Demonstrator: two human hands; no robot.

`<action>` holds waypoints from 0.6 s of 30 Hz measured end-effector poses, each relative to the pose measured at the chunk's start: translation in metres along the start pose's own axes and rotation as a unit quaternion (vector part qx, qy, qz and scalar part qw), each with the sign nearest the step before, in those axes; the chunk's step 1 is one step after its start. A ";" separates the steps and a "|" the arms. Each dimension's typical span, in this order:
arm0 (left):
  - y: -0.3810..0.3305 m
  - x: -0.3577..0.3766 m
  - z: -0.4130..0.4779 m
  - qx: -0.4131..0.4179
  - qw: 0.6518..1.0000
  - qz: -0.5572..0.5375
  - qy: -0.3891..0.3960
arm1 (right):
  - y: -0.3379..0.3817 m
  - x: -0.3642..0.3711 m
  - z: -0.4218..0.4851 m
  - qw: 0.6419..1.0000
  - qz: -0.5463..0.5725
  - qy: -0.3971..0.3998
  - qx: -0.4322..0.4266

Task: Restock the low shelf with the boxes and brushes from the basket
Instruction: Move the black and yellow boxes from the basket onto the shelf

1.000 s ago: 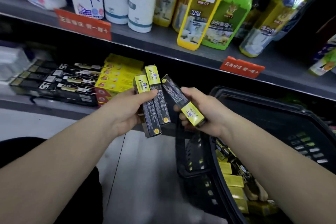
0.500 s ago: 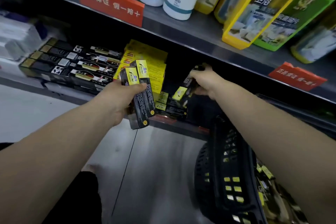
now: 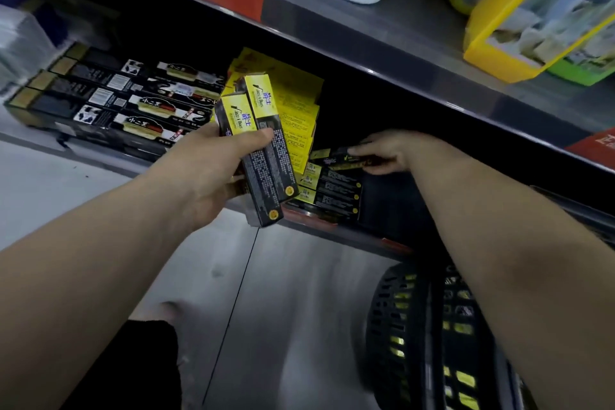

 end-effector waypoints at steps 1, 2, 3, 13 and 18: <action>0.001 0.001 0.002 0.000 1.000 -0.001 0.005 | 0.000 0.002 0.005 0.999 -0.050 0.014 -0.016; 0.001 0.002 0.003 -0.001 1.000 -0.001 0.011 | -0.001 0.004 0.010 0.995 -0.091 0.019 -0.029; 0.002 0.003 0.005 -0.002 1.000 0.002 0.016 | -0.004 0.004 0.014 0.991 -0.126 0.015 -0.040; 0.010 0.010 0.009 -0.013 0.999 0.026 0.014 | -0.007 0.027 0.033 0.920 -0.362 -0.035 -0.142; 0.011 0.018 0.008 -0.010 0.999 0.031 0.021 | -0.004 0.021 0.018 0.902 -0.406 -0.052 -0.136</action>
Point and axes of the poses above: each hand's wrist, its own z-axis towards the middle knuckle, its own x-axis out of the palm, y = z × x, the point moved 4 cm from there along z, towards the middle knuckle, and after that the axes turned 6 degrees about x, right-handed, at the moved point
